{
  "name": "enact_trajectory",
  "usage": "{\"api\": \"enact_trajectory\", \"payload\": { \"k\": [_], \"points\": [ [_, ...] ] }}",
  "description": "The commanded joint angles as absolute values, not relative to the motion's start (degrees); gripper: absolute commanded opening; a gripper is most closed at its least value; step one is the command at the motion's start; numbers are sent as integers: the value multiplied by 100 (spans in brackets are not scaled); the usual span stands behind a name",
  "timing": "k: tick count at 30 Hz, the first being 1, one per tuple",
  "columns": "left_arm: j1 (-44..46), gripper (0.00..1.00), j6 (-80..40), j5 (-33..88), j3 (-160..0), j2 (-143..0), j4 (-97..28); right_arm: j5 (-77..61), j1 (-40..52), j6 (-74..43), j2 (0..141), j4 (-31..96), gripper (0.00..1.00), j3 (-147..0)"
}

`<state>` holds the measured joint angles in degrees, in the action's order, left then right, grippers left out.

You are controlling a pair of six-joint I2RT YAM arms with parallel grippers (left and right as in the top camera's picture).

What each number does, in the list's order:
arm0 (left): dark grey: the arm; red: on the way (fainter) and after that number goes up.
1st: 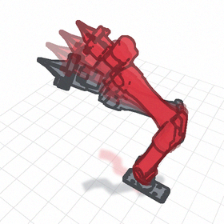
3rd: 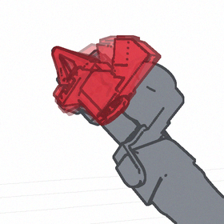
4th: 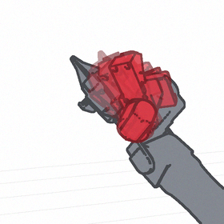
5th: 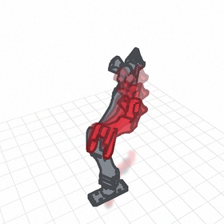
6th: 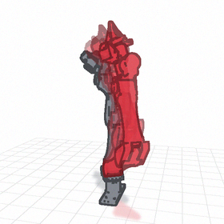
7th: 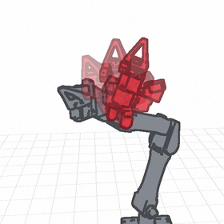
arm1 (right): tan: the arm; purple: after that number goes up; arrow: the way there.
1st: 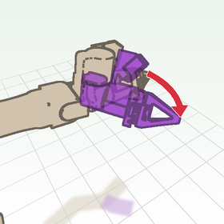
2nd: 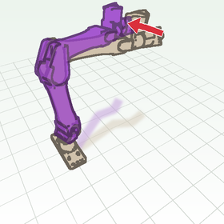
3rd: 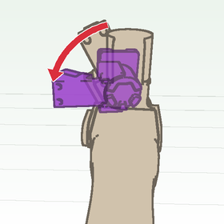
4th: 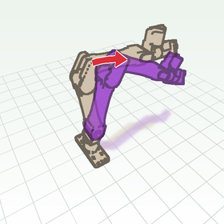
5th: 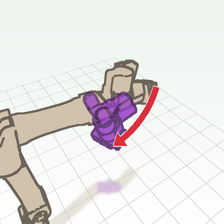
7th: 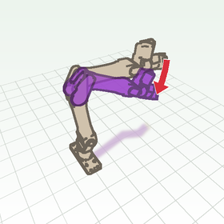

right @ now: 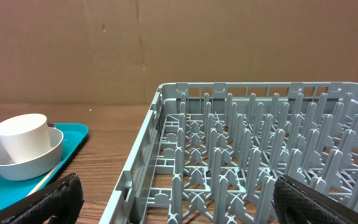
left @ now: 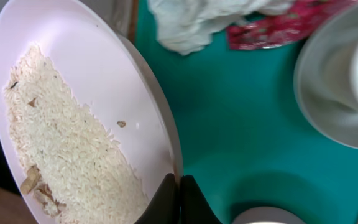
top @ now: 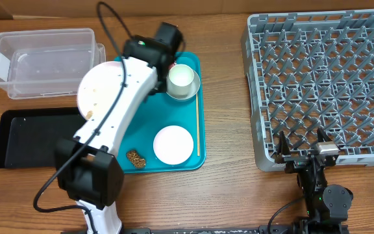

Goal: Sort waste into correct bins and load items into the dishwasher
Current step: 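Lift the rice plate and carry it over the black tray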

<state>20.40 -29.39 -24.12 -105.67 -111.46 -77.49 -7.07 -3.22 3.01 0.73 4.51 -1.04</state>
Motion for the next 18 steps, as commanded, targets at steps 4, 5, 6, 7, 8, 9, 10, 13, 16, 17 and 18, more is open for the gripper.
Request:
{"api": "enact_trajectory", "payload": {
  "k": [4,5,6,7,8,9,10,13,16,17,18],
  "points": [
    [1079,4,-3175,-2679,-10750,-11185,-7944,-692,-296,283,19,423,100,-47],
    [985,4,-3177,-2672,-10750,-11183,-7944,-692,-296,283,19,425,100,-47],
    [836,4,-3173,-2639,-10750,-11185,-7942,-692,-296,283,19,423,100,-47],
    [681,4,-3170,-2582,-10750,-11185,-7933,-692,-296,283,19,425,100,-47],
    [523,4,-3173,-2523,-10750,-11185,-7922,-692,-296,283,19,423,100,-47],
    [408,4,-3168,-2460,-10750,-11185,-7911,-692,-296,283,19,425,100,-47],
    [281,4,-3166,-2386,-10750,-11185,-7902,-692,-296,283,19,425,100,-47],
    [-196,4,-3055,-1846,-10750,-11185,-7802,-692,-296,283,19,425,100,-47],
    [-587,4,-2648,-1037,-10750,-11185,-7616,-692,-296,283,19,425,100,-47],
    [-701,4,-2554,-808,-10750,-11185,-7564,-692,-296,283,19,423,100,-47],
    [-926,4,-2517,-460,-10750,-11185,-7494,-692,-296,283,19,425,100,-47]
  ]
}}
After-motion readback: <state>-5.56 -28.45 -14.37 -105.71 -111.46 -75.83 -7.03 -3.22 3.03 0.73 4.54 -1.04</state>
